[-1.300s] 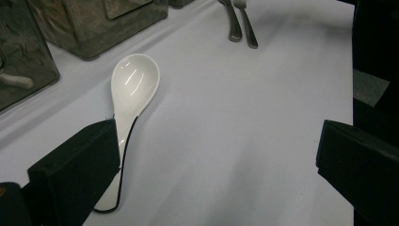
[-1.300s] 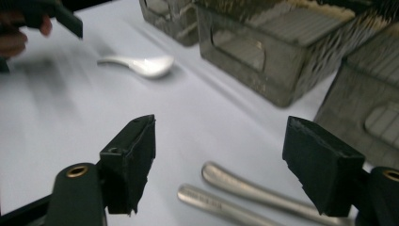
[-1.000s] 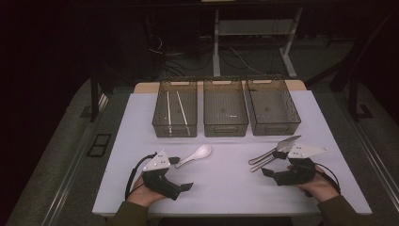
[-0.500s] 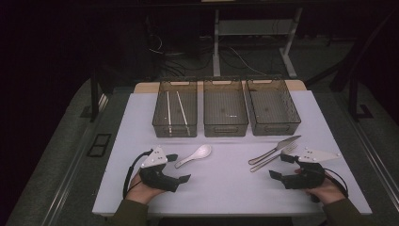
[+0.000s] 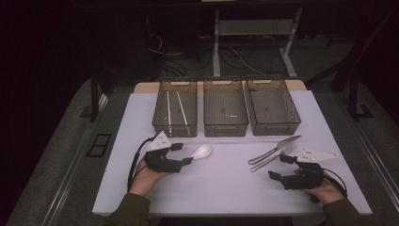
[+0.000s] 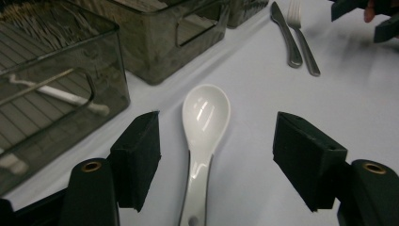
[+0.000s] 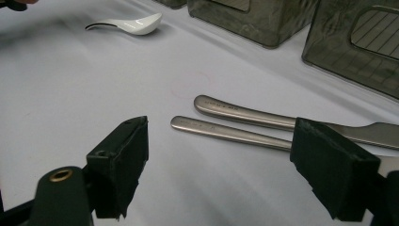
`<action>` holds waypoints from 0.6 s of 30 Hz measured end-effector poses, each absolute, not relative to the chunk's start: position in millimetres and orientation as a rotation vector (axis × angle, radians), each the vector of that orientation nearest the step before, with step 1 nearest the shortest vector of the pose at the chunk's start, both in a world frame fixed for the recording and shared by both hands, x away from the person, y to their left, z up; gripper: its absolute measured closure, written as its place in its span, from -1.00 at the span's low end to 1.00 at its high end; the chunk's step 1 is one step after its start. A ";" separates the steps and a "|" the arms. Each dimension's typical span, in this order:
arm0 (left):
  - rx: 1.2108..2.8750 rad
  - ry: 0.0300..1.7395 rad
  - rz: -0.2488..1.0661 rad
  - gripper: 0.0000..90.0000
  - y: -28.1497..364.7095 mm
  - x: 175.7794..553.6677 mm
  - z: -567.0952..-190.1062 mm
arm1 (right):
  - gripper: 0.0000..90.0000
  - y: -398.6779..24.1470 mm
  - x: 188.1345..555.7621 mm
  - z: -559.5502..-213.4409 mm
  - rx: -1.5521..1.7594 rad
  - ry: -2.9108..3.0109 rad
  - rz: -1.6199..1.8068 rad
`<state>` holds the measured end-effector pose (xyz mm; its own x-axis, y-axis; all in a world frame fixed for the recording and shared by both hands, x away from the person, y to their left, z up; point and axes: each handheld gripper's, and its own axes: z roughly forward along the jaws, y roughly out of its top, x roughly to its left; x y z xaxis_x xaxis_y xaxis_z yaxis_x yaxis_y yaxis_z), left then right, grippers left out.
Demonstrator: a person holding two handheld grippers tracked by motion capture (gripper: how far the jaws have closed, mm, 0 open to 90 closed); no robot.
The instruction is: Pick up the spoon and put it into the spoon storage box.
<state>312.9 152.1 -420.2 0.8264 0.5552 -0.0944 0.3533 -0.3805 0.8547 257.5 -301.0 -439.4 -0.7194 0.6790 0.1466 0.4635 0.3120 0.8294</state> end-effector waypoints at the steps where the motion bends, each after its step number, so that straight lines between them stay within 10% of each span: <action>1: 2.002 0.671 0.255 -0.27 150.0 316.1 -420.5 | -0.56 -301.1 257.4 -439.3 1.046 2.348 1.366; 18: 1.999 0.699 0.235 -0.26 110.7 356.0 -431.6 | -0.56 -302.2 257.7 -438.8 1.057 2.340 1.373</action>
<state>356.0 110.7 -431.6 0.8167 0.5646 -0.1192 0.3773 -0.3663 0.8506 257.7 -302.2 -438.8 -0.7134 0.6833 0.1551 0.4685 0.3006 0.8308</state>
